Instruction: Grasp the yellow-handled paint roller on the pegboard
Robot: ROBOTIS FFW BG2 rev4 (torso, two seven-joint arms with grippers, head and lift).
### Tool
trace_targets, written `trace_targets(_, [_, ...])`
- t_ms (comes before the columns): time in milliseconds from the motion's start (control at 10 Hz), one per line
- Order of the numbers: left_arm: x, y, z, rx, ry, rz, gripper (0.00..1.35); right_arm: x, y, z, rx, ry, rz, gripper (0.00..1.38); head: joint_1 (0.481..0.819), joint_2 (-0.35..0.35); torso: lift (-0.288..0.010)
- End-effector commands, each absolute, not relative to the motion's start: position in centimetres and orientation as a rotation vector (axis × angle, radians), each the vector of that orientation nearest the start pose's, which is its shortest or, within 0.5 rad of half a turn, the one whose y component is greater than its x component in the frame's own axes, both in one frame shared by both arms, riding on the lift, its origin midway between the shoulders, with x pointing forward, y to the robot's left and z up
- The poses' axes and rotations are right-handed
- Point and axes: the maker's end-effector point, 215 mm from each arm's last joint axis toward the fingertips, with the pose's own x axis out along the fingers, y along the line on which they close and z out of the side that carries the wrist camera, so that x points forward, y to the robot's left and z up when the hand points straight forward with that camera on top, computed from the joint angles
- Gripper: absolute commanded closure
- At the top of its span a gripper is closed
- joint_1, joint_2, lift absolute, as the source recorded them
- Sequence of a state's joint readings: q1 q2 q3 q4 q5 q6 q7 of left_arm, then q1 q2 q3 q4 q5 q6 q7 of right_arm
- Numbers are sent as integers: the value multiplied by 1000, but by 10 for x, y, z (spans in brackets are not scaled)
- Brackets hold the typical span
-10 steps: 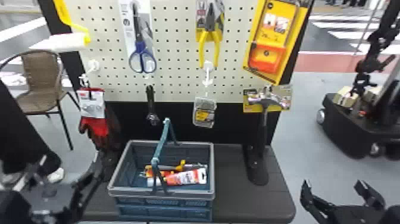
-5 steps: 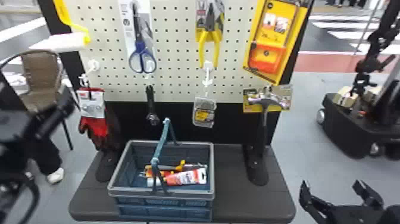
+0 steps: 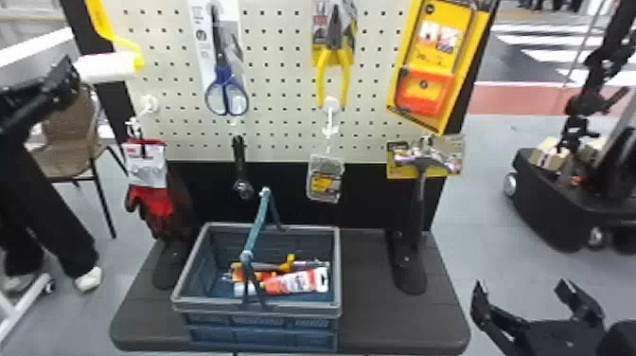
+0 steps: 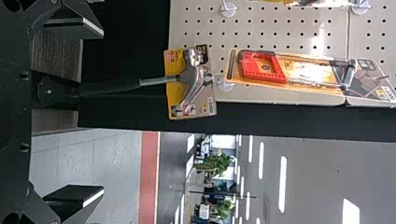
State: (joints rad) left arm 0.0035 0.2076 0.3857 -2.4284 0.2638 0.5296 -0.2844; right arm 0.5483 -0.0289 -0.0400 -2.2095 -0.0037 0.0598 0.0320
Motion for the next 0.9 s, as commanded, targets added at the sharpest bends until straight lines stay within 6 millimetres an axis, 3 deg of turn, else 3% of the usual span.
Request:
trace_targets(0, [523, 351, 1, 94, -367, -134, 260, 438, -241, -284, -42, -34, 16, 122, 549, 0, -100])
trace_targets(300, [567, 372, -8, 17, -349, -223, 260, 440, -236, -280, -40, -43, 29, 117, 549, 0, -100])
trace_targets(500, [594, 379, -3, -22, -337, -304, 260, 442, -231, -275, -36, -53, 40, 121, 549, 0, -100])
trace_targets(800, [622, 380, 26, -21, -349, -389, 260, 445, -223, -272, -29, -61, 58, 121, 549, 0, -100])
